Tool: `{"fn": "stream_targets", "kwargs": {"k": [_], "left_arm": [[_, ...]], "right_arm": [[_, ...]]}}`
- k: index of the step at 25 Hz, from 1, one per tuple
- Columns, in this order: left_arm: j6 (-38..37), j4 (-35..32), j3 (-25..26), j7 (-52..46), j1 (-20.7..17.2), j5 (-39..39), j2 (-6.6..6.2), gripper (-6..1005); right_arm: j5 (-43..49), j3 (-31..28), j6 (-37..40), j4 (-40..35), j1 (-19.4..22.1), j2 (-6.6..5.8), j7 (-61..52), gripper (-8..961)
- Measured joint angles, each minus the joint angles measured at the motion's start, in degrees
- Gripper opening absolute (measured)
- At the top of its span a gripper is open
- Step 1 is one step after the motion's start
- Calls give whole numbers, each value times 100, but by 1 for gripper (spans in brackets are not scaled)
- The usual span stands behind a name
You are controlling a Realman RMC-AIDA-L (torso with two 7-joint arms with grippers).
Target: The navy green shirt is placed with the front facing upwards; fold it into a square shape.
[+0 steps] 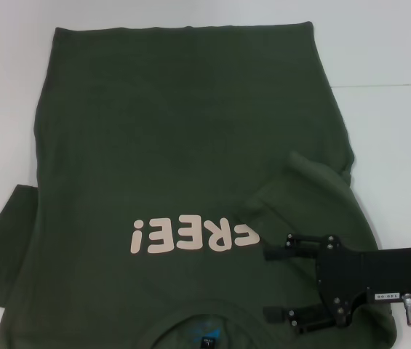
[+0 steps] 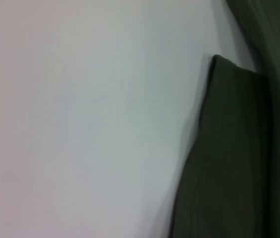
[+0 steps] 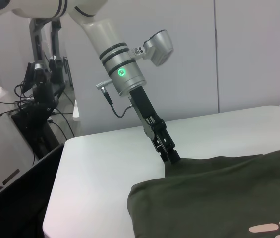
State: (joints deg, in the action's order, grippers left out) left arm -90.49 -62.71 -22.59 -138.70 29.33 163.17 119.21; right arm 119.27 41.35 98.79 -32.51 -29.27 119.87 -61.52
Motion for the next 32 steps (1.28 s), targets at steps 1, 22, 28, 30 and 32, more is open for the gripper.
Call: {"fn": "stream_targets", "kwargs": {"k": [1,22,28,30,32], "left_arm": [[-10,18,0,0,12,-8,-1,808],[70,178,1,-3,112,-84,18,704],[77,163,1,-6,113,-87,15,398],[87,152,1,-7,114,-87,14,246],[92,138,1,-7,110,-92,14,181]], "right_arm": [[0,-2,0,0,0,0,0,925],[0,-40,37,-1,51,0,0,925],[0,-26,52,-1,55,0,0,925],[0,-22,53,-1,54,2,0,925],[0,-17,53,-1,54,6,0,925]]}}
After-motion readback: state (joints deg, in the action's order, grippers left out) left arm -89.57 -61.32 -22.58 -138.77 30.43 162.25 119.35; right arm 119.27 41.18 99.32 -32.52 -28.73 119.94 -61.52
